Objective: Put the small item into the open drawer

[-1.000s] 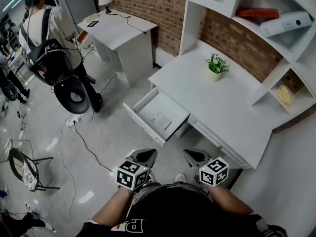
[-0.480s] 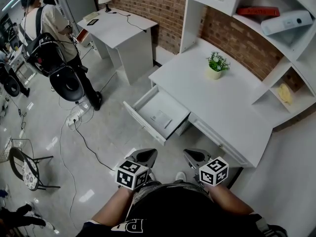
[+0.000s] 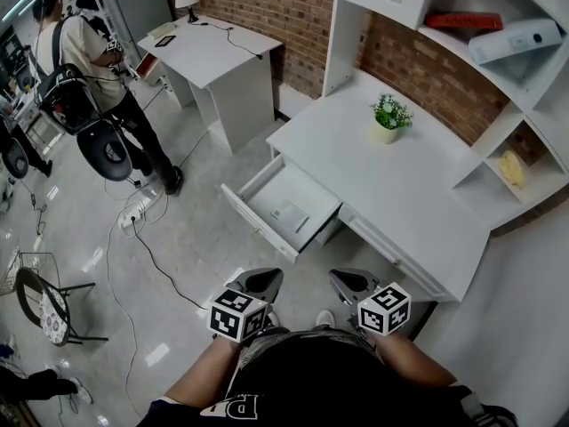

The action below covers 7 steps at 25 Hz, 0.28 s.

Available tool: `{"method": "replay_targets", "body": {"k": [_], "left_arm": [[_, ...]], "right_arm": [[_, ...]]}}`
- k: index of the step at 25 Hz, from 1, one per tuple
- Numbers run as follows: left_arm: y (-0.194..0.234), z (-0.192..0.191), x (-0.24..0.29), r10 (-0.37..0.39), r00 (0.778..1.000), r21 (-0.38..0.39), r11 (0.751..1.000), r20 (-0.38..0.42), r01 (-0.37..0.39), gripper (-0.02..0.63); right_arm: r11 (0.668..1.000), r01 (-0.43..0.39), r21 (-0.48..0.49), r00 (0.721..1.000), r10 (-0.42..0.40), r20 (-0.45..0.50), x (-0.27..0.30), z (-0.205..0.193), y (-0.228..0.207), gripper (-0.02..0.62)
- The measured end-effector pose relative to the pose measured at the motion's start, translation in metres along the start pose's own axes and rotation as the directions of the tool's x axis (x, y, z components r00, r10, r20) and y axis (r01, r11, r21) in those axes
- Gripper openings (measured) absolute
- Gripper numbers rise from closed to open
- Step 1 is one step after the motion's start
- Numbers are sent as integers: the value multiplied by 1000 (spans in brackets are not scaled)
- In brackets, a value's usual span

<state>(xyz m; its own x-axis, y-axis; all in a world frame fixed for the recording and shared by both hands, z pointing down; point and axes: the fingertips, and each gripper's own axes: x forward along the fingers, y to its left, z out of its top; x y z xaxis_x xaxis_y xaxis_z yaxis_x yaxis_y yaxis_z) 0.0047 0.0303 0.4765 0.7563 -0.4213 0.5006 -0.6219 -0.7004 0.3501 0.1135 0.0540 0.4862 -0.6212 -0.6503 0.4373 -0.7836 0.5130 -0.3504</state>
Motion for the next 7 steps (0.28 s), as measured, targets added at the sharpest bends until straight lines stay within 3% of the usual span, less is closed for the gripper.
{"method": "replay_targets", "body": {"k": [7], "left_arm": [[5,4,-1,0,1000,3,1000,4,0,17]], "right_arm": [[1000,0,-1,1000,0,-8,5,2,1,3]]}}
